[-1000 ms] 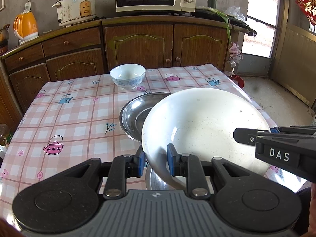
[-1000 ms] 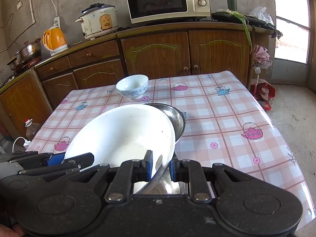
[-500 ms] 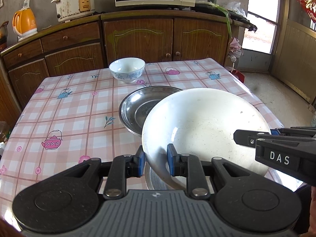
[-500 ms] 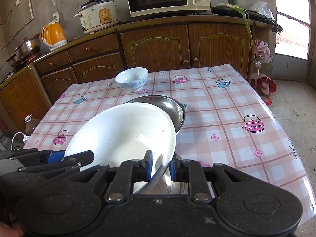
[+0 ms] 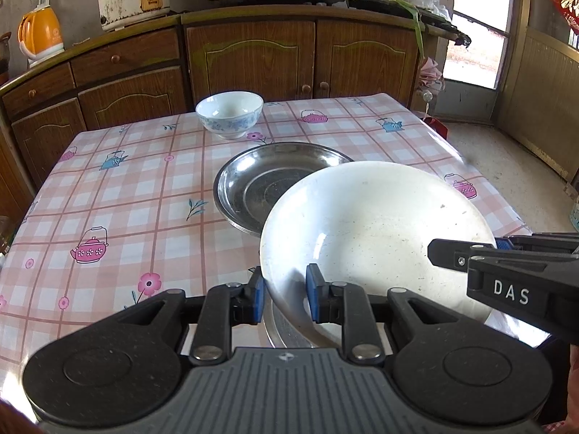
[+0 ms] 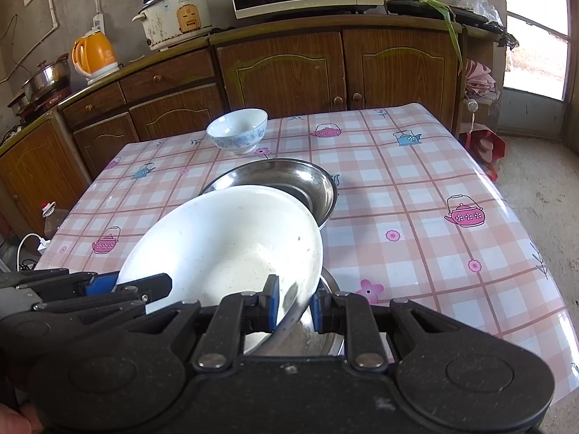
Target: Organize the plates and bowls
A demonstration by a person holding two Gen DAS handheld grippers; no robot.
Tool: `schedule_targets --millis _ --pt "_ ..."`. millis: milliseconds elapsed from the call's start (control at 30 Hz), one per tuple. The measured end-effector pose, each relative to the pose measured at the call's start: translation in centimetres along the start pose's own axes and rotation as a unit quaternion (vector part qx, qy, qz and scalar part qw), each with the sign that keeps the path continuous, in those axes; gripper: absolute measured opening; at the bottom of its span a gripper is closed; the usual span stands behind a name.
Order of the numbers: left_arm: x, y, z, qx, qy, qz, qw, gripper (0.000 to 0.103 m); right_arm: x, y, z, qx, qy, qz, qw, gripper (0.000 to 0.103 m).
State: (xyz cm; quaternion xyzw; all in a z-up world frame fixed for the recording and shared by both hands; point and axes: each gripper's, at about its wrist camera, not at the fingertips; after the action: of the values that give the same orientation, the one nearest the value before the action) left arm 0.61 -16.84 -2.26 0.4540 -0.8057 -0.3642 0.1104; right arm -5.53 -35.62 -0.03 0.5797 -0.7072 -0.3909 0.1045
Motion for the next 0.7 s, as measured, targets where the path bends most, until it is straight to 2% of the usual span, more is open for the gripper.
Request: schedule_targets --millis 700 --pt "0.5 -0.9 0.3 -0.020 -0.004 0.001 0.9998 0.023 0.4 -1.1 0.9 -0.020 -0.003 0.005 1.000 0.024"
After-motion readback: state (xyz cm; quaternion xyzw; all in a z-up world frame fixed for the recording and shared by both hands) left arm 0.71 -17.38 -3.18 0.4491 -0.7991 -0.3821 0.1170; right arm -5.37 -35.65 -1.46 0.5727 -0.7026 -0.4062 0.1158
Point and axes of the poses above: each gripper's, at about its wrist camera, not at the fingertips, and y roughly against the way its jaws point, x to its right, z to its underside, and after that the axes turned 10 degrees about -y, right-handed
